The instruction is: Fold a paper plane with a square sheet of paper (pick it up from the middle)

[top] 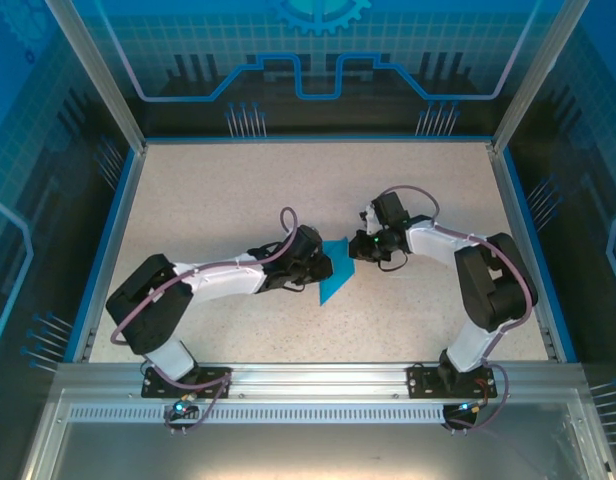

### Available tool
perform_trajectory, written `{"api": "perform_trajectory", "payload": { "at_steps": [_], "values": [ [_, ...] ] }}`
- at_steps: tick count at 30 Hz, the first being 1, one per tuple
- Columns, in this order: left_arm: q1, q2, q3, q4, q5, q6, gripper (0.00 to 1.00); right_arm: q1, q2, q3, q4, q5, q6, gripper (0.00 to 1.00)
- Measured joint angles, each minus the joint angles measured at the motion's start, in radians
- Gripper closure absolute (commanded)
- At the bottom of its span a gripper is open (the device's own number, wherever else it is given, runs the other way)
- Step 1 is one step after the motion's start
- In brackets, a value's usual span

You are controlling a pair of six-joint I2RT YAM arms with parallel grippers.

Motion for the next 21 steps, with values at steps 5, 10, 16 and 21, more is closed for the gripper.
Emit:
{"api": "perform_trajectory", "payload": {
  "at_steps": [5, 10, 16, 21],
  "values": [
    [0.000, 0.017, 0.000, 0.019, -0.006, 0.000, 0.84, 0.021, -0.009, -0.002, 0.026, -0.018, 0.007, 0.90],
    [0.006, 0.071, 0.002, 0.029, -0.006, 0.000, 0.88, 0.054, -0.006, -0.002, 0.049, -0.045, 0.015, 0.91],
    [0.023, 0.103, 0.002, 0.029, -0.009, -0.010, 0.88, 0.060, 0.042, -0.002, 0.090, -0.087, 0.026, 0.92],
    [0.026, 0.131, 0.016, 0.026, -0.018, -0.019, 0.90, 0.070, 0.101, 0.015, 0.098, -0.119, 0.030, 0.92]
  ]
}}
